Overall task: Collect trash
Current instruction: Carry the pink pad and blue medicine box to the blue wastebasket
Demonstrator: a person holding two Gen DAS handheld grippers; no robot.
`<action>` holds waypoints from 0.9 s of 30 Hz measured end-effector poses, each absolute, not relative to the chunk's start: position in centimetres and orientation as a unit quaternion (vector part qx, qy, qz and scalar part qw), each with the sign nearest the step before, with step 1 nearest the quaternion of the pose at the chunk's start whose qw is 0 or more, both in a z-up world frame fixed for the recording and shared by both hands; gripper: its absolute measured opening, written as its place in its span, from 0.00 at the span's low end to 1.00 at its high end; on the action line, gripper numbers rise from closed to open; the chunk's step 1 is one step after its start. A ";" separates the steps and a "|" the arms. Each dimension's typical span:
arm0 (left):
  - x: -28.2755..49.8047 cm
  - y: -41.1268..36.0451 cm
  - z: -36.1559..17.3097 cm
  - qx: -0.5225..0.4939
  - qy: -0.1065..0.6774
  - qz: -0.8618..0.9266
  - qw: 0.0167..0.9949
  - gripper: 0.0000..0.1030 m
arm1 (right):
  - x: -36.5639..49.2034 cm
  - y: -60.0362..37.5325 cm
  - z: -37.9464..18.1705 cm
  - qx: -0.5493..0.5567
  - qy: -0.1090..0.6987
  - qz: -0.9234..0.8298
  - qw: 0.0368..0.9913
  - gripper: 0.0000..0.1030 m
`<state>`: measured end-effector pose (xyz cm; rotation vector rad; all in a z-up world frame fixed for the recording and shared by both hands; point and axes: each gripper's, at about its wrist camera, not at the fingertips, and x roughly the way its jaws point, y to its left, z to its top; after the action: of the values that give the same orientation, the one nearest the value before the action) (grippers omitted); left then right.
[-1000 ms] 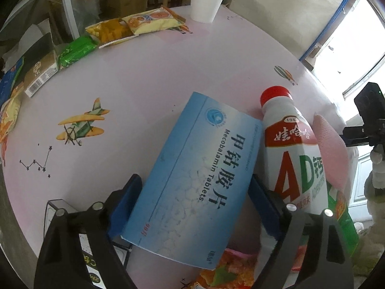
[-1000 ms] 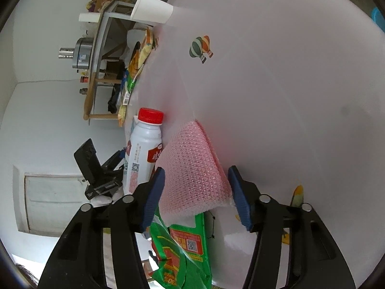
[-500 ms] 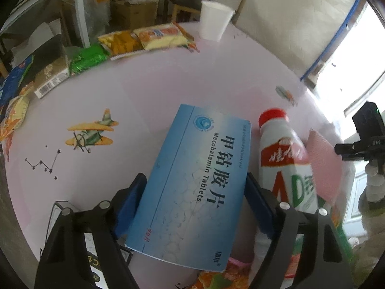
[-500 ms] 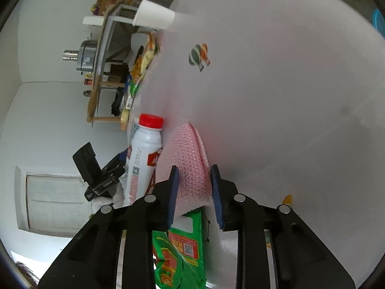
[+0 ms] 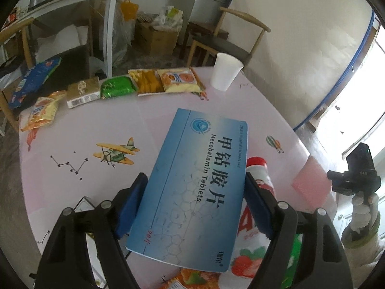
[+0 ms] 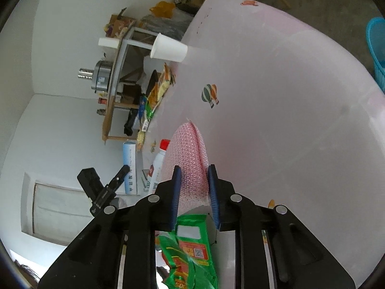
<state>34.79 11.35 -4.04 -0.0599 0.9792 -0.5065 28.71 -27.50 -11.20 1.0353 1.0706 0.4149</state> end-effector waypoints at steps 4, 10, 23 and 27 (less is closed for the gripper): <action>33.9 11.5 -2.1 -0.039 0.450 -0.236 0.860 0.75 | 28.7 -27.6 -10.7 0.476 0.473 0.191 0.716 0.19; 31.5 10.5 1.3 -0.039 0.427 -0.247 0.869 0.75 | 28.5 -27.9 -9.3 0.485 0.449 0.201 0.722 0.19; 27.9 -1.7 5.9 -0.006 0.420 -0.328 0.846 0.75 | 23.9 -35.5 -8.1 0.530 0.373 0.179 0.740 0.19; 27.9 -8.4 5.6 0.003 0.430 -0.366 0.825 0.75 | 20.6 -40.8 -8.4 0.552 0.336 0.135 0.751 0.19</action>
<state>27.91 -8.39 5.62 0.0060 0.9144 -0.7781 20.62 -40.81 -8.41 1.2066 0.7344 0.2944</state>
